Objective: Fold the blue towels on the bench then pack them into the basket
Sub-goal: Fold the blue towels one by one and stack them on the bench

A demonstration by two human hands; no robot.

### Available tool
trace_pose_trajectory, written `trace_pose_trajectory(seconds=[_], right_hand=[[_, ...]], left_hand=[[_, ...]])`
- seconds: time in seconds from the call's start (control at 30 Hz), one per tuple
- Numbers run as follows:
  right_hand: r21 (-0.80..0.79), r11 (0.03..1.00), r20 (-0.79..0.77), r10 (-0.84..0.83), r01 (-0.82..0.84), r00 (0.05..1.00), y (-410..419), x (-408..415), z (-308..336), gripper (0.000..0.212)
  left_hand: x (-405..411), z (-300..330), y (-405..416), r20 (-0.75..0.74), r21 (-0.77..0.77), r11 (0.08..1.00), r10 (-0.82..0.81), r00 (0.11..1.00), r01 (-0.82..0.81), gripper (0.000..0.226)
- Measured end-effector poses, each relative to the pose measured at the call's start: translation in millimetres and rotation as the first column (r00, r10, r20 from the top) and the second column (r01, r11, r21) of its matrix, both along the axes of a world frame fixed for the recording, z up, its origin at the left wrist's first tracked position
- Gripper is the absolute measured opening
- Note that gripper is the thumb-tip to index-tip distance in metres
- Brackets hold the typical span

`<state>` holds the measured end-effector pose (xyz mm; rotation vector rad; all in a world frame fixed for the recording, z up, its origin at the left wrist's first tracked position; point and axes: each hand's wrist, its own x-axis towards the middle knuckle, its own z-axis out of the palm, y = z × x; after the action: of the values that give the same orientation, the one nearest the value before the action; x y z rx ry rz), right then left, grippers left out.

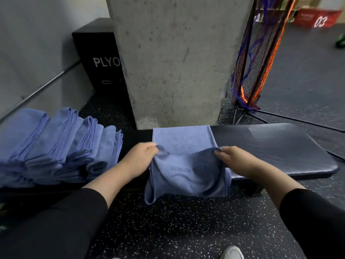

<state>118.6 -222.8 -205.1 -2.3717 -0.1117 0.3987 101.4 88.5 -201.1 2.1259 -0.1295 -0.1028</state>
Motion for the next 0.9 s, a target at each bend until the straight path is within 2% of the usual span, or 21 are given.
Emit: trace_pose_trajectory(seconds=[0.07, 0.1, 0.17, 0.2, 0.27, 0.33, 0.4, 0.5, 0.63, 0.8, 0.9], right_hand=[[0.356, 0.921, -0.049, -0.151, 0.159, 0.987, -3, 5, 2, 0.036], [0.457, 0.86, -0.062, -0.223, 0.226, 0.973, -3, 8, 5, 0.035], [0.512, 0.805, -0.021, -0.337, 0.299, 0.941, 2, 17, 11, 0.036], [0.499, 0.807, 0.023, -0.378, 0.317, 0.925, 5, 23, 11, 0.036], [0.439, 0.836, 0.115, -0.414, 0.328, 0.903, 13, 36, 7, 0.038], [0.373, 0.871, 0.172, -0.402, 0.318, 0.899, 22, 48, 0, 0.04], [0.303, 0.908, 0.183, -0.353, 0.289, 0.918, 31, 57, -10, 0.039], [0.11, 0.97, 0.187, -0.233, 0.215, 0.954, 39, 63, -24, 0.04], [-0.128, 0.982, 0.155, -0.118, 0.138, 0.981, 41, 62, -37, 0.042], [-0.309, 0.949, 0.143, -0.019, 0.063, 0.989, 40, 49, -28, 0.041], [-0.42, 0.907, 0.053, 0.065, -0.036, 0.996, 35, 36, -18, 0.038]], left_hand=[[8, 4, 1, -0.066, -0.304, 0.943, 0.123, 0.99, -0.137, 0.034], [14, 3, 2, -0.114, -0.414, 0.886, 0.177, 0.978, -0.209, 0.029], [27, 3, 3, -0.175, -0.496, 0.802, 0.282, 0.943, -0.331, 0.021], [34, 0, 4, -0.169, -0.472, 0.805, 0.318, 0.933, -0.36, 0.025], [47, -8, 4, -0.099, -0.319, 0.88, 0.337, 0.936, -0.35, 0.038], [58, -18, 1, -0.002, -0.15, 0.938, 0.317, 0.948, -0.314, 0.031], [68, -26, -5, 0.081, 0.02, 0.95, 0.309, 0.947, -0.312, 0.026], [78, -44, -12, 0.111, 0.229, 0.938, 0.243, 0.964, -0.262, 0.026], [78, -61, -16, 0.102, 0.55, 0.827, 0.071, 0.992, -0.116, 0.032], [67, -53, -16, 0.08, 0.691, 0.722, -0.031, 0.996, -0.033, 0.024], [47, -44, -16, 0.046, 0.78, 0.623, -0.148, 0.988, 0.057, 0.024]])
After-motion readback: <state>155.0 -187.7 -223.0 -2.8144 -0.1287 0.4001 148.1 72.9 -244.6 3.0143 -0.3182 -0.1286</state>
